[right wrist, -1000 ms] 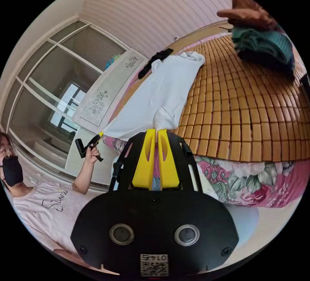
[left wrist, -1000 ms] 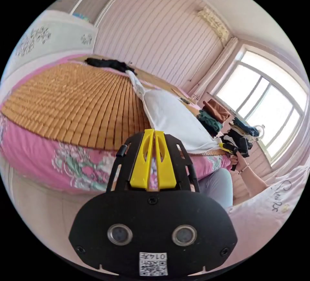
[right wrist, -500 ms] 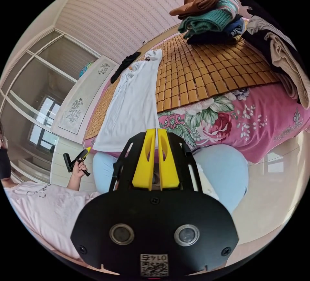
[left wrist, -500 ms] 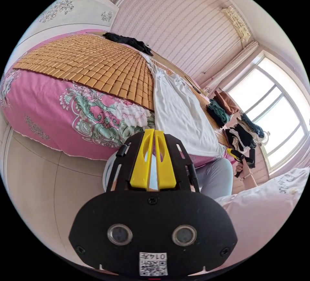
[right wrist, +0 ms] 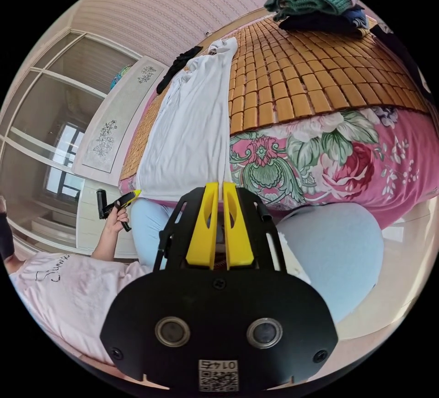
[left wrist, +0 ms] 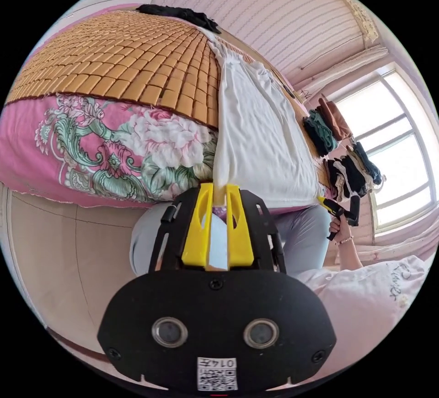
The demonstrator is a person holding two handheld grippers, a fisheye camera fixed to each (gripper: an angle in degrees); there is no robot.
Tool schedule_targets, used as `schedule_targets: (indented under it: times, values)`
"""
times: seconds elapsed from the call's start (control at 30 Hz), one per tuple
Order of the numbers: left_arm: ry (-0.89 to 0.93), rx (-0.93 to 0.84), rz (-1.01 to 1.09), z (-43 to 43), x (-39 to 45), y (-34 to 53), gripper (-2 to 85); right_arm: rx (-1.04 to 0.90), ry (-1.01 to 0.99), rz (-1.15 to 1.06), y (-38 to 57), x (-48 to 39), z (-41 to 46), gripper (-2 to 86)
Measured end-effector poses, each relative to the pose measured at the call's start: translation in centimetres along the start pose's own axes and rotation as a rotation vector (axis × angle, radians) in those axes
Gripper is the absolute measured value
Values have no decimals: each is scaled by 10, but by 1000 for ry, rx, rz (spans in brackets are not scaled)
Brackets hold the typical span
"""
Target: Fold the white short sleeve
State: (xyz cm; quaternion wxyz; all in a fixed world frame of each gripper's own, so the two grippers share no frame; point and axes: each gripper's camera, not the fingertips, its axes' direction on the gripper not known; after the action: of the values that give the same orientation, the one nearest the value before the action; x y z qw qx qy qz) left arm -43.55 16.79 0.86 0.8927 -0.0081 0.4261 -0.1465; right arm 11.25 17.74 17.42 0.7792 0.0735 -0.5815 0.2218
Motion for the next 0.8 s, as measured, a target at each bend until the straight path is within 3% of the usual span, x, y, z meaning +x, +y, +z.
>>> schedule_targets:
  times: [0.13,0.3,0.4,0.47,0.57,0.67,0.8]
  values:
    - [5,41,22,-20,8,23,-6,34,-27,-19,18,2,-24,5]
    - [203,257,50,-78,21,74,-10,80,-66,-48,44,-1,-57,4]
    - [314,394,146,-121,45,100,-10,174,-214,-114,67,-8,-91,4]
    - [348,484,238,-155,69,112,-10,313,-324,-205,87,-22,-133,4]
    - [359,636,418,-223,120,130,-10,498,-333,-370,113,-64,-199,4]
    - [294,822,588,-304,172,151,-10,664,-404,-584,134,-121,-274,4]
    - [277,1044,739,-425,232,164,-10,784,-442,-859,151,-213,-370,4]
